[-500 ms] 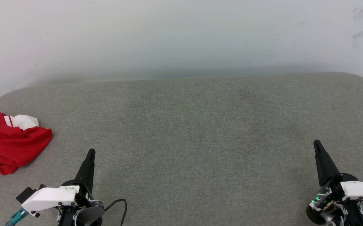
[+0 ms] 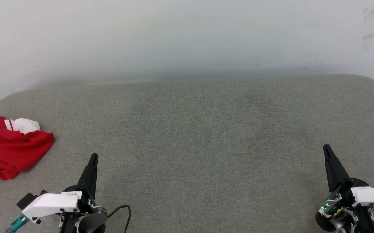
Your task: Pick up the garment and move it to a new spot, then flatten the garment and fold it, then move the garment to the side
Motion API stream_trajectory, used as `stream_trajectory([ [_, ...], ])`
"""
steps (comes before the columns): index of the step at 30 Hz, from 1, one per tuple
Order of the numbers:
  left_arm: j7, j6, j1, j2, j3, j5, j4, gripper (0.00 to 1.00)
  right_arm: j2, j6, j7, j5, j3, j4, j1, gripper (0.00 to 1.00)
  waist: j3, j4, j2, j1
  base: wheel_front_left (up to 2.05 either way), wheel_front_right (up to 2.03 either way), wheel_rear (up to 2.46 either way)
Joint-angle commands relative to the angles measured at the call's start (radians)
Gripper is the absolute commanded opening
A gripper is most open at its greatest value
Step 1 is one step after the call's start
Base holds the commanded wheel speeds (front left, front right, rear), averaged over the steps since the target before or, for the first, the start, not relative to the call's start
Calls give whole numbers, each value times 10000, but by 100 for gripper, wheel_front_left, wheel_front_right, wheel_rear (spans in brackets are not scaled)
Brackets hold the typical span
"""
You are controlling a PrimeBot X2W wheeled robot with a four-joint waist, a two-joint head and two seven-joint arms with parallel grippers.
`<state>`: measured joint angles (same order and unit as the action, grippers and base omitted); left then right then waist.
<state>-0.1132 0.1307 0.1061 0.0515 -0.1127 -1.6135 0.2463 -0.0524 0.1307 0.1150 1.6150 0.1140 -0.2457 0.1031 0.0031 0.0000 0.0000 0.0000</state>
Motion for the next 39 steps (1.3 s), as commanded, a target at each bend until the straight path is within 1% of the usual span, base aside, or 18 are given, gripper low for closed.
stream_trajectory([
  [1,-38,21,77,-15,-32,17,-3,0,34,0,7,-45,-5,-5,131,0,0,0,0,0,0,0,0],
  [11,-38,21,77,-15,-32,17,-3,0,34,0,6,-44,-5,-5,131,0,0,0,0,0,0,0,0],
  [12,12,0,-14,-2,9,3,27,100,0,2,-8,-5,-2,-25,-19,100,1,0,0,0,0,0,0],
  [15,51,-2,-209,-29,59,14,204,100,8,0,-36,-24,-31,-235,-220,100,2,0,0,0,0,0,0],
  [21,362,-2,-334,-27,53,235,-77,100,9,0,-349,-395,-64,-172,-295,100,7,0,0,0,0,0,0],
  [27,652,-27,-373,-25,-149,939,-276,100,9,0,-643,-1102,39,-87,-334,100,13,4,0,0,0,0,0],
  [30,788,-165,-390,-24,-190,1508,-465,100,9,0,-779,-1624,82,23,-337,100,18,3,0,0,0,0,0],
  [39,1173,-814,-551,-21,25,3446,-1241,100,10,0,-1166,-3678,22,757,-450,100,36,2,0,0,0,0,0],
])
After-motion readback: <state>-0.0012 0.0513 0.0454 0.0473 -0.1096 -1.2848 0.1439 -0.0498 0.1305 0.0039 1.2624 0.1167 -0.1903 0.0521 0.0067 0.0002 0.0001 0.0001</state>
